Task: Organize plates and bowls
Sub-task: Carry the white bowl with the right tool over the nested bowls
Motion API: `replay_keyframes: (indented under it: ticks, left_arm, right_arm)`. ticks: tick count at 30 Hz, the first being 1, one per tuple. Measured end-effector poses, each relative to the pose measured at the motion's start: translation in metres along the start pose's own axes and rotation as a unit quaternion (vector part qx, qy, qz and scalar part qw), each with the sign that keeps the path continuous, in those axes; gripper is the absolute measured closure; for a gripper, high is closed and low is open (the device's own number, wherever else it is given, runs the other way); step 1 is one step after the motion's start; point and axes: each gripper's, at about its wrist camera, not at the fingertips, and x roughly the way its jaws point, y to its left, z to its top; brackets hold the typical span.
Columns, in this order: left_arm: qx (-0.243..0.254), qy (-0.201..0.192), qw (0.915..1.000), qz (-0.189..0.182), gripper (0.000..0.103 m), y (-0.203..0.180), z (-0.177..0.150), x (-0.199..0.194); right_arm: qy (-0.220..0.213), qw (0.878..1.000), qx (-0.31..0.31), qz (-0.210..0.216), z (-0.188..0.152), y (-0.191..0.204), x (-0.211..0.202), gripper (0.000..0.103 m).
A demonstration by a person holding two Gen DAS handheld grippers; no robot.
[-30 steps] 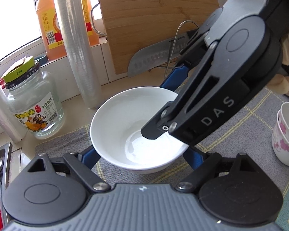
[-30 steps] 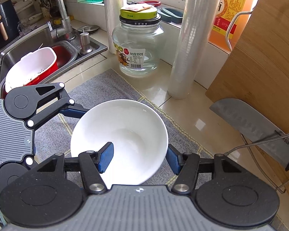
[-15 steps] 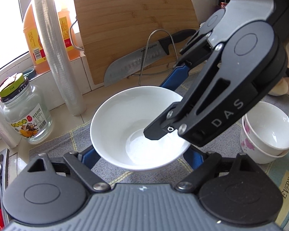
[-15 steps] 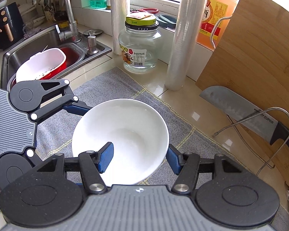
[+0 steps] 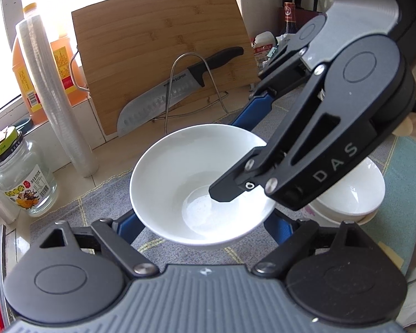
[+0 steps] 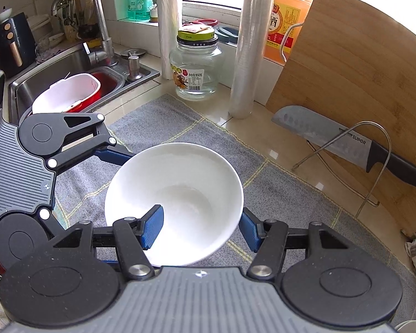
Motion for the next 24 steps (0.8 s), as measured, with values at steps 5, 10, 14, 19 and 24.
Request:
replay_keyframes:
  ticks: [5,10,14,19,24]
  left_arm:
    - [0.01,0.001,0.9999,-0.009,0.013,-0.015,0.004,-0.003]
    - [0.022,-0.003,0.9995,-0.022,0.013,-0.031,0.011,-0.006]
    - [0.039,-0.006,0.9987,-0.033,0.013,-0.048,0.018,-0.008]
    - [0.054,-0.013,0.9971,-0.052,0.013,-0.067,0.025,-0.007]
    - [0.064,-0.014,0.9954,-0.07,0.013,-0.083,0.029,-0.005]
  right_arm:
    - [-0.003,1.0,0.008,-0.005,-0.014,-0.003,-0.015,0.038]
    - [-0.008,1.0,0.02,-0.018,-0.03,-0.006,-0.033,0.038]
    - [-0.011,0.999,0.03,-0.032,-0.043,-0.01,-0.048,0.038]
    - [-0.013,0.998,0.046,-0.05,-0.059,-0.016,-0.064,0.038]
    - [-0.01,0.996,0.059,-0.066,-0.075,-0.022,-0.075,0.038]
